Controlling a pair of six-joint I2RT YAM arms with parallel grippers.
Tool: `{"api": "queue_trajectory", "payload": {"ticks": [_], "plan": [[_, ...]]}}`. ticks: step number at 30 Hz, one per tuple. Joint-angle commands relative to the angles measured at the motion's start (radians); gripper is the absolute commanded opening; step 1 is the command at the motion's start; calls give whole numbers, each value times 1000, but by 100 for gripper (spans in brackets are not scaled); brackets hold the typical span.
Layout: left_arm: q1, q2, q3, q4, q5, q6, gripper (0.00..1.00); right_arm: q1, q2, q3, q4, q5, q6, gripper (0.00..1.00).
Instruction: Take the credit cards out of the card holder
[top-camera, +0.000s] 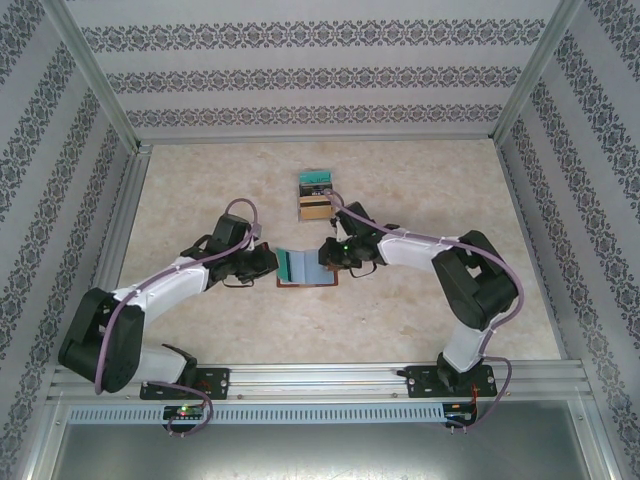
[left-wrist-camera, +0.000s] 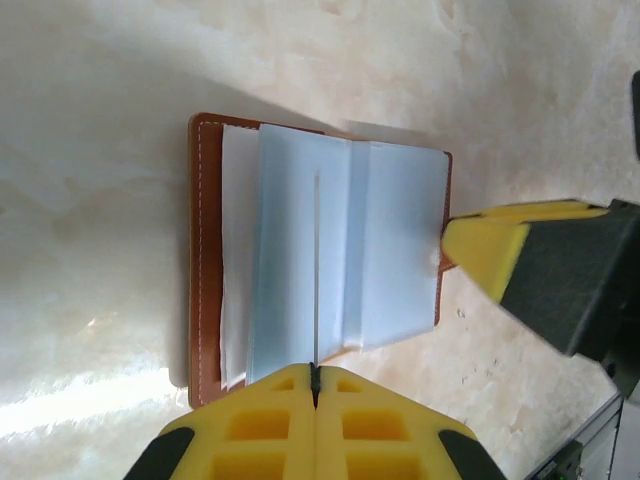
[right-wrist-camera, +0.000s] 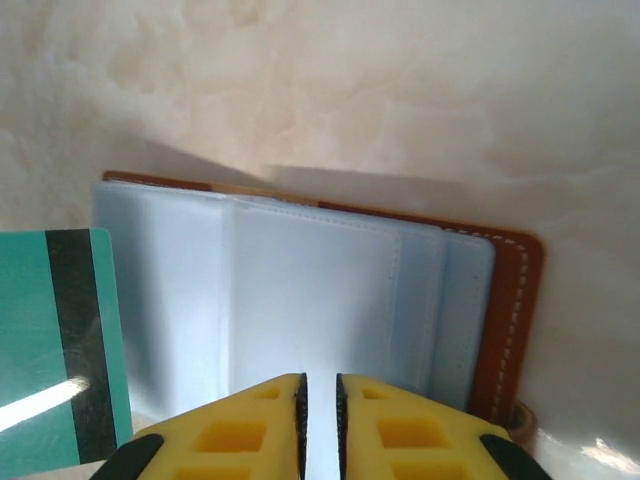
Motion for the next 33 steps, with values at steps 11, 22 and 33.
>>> {"api": "queue_trajectory", "payload": {"ticks": [11, 22, 33], "plan": [[-24, 39, 393, -284, -223, 514, 0, -137, -351, -10, -111, 100, -124, 98], [-84, 372, 819, -382, -368, 1076, 1, -260, -591, -60, -222, 103, -189, 98], [-122, 658, 1119, -401, -474, 1460, 0, -361, -697, -60, -329, 67, -240, 98]]}}
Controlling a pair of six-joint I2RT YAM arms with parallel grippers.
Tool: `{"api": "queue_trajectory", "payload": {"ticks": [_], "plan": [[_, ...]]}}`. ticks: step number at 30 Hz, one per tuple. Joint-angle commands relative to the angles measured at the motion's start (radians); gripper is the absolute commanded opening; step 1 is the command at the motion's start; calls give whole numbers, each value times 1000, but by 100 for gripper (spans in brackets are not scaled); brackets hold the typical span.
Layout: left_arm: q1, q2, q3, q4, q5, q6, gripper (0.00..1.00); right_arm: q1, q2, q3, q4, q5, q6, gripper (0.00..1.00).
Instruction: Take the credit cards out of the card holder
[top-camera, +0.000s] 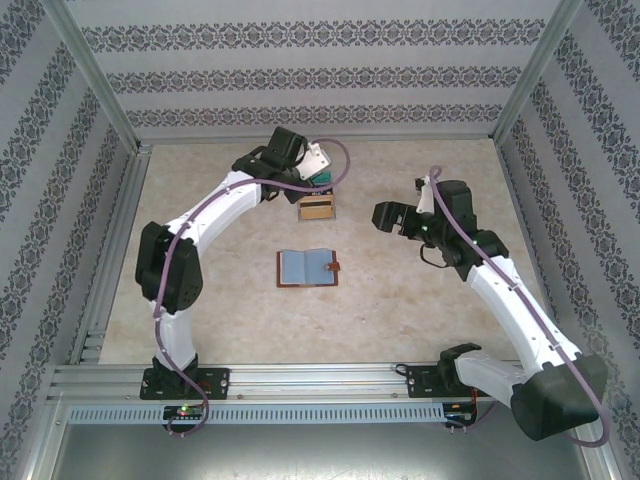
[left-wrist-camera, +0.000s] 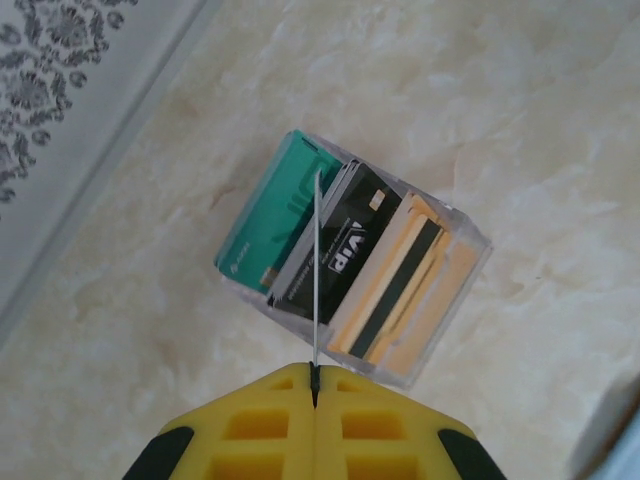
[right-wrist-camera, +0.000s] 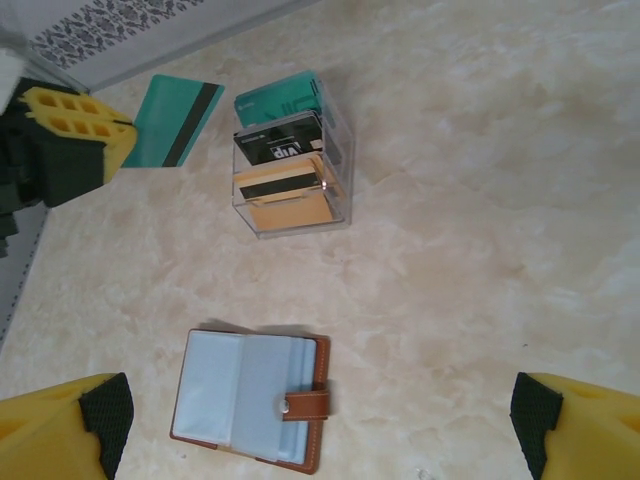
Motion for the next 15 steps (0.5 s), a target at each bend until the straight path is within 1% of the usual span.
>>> {"api": "queue_trajectory", "payload": {"ticks": [1, 7, 12, 15], "plan": [[-24, 71, 79, -24, -80, 200, 0, -21, -25, -8, -53, -20, -36, 98], [-33, 180, 161, 22, -138, 319, 0, -49, -30, 20, -103, -31, -68, 98], [-36, 223, 172, 94, -187, 393, 0, -61, -19, 32, -119, -54, -71, 98], [-36, 244, 185, 114, -195, 423, 0, -63, -6, 39, -128, -66, -74, 98]]}}
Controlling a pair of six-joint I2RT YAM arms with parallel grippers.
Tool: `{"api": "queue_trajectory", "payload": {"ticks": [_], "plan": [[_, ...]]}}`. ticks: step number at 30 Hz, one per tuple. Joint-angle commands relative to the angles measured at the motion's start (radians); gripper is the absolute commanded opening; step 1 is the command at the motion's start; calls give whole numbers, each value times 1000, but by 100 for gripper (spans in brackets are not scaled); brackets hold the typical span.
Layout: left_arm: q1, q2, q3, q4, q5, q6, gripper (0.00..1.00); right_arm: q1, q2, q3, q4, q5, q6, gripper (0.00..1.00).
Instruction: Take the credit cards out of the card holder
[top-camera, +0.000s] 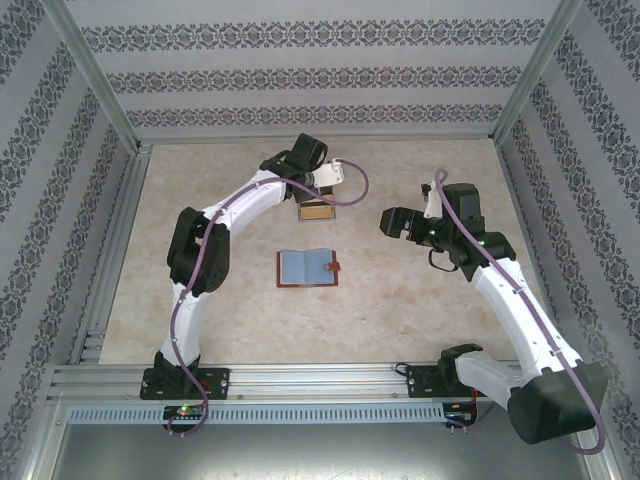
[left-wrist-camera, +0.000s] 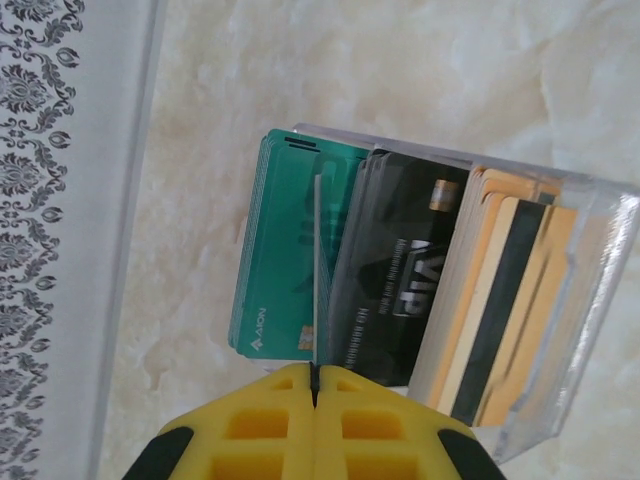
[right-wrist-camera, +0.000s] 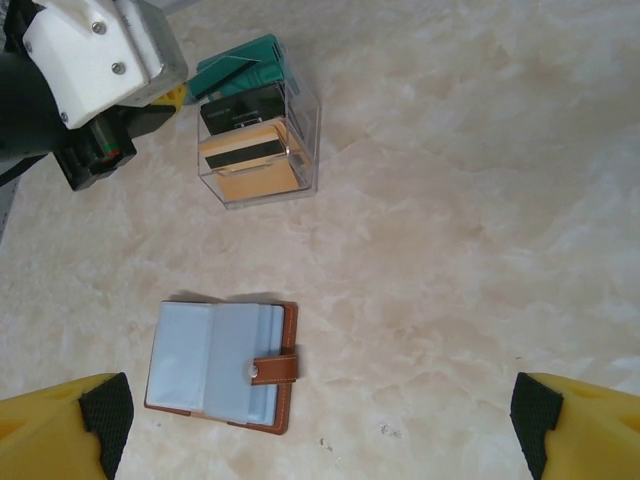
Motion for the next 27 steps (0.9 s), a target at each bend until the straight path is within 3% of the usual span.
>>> {"api": "queue_trajectory", "payload": {"ticks": [1, 14, 27], "plan": [[-9, 24, 53, 63, -31, 87, 0, -12, 12, 35, -30, -32, -23, 98], [-9, 69, 81, 19, 40, 96, 0, -19, 42, 43, -48, -44, -30, 98], [-6, 118, 82, 50, 1, 101, 0, -22, 33, 37, -62, -46, -27, 98]]}}
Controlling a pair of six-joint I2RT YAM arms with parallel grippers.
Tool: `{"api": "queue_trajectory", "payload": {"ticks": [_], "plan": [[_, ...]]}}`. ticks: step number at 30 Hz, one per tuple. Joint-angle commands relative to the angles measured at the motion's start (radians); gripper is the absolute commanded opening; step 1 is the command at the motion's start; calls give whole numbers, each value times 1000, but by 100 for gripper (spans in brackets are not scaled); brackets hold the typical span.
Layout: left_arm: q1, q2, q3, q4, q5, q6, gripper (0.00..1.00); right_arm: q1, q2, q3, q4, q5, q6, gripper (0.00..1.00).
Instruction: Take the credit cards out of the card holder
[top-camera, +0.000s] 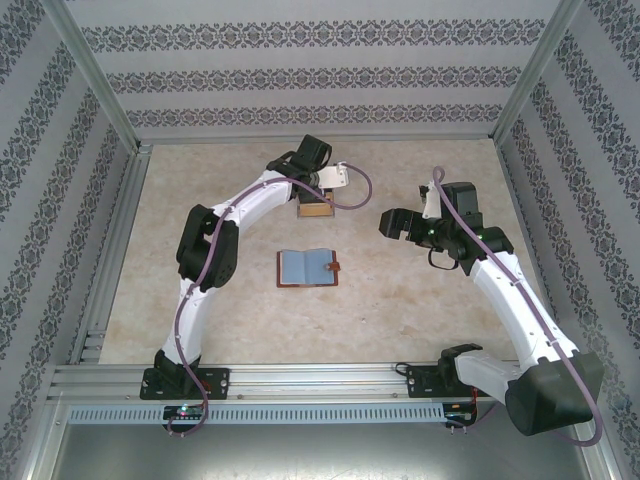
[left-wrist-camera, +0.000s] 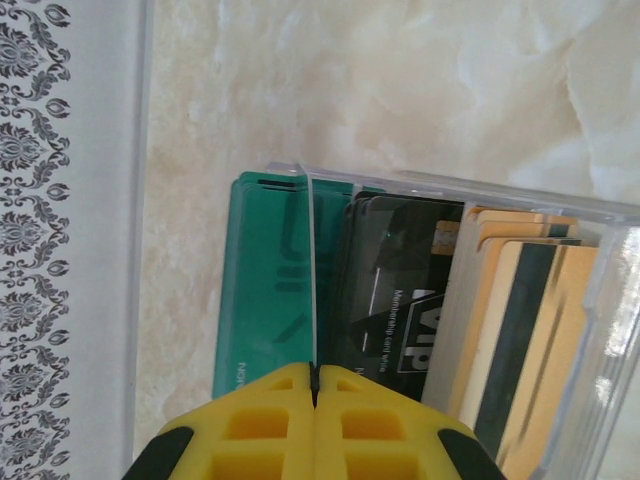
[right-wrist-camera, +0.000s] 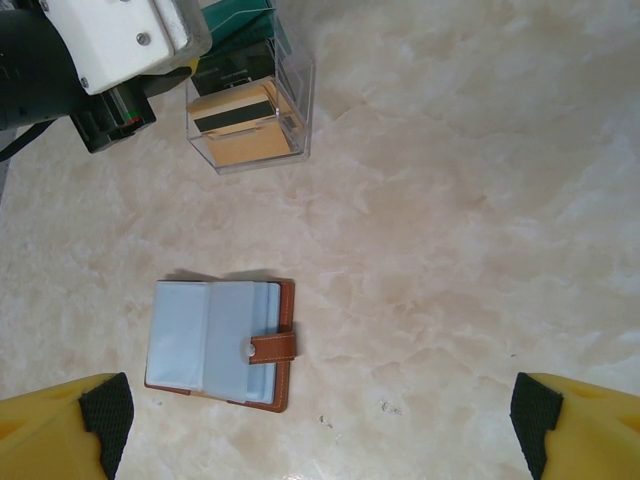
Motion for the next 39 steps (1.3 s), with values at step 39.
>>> {"api": "queue_trajectory", "payload": {"ticks": [39], "plan": [[28, 125, 99, 183, -160, -11, 38, -10, -39, -6, -34, -34, 1, 98]]}}
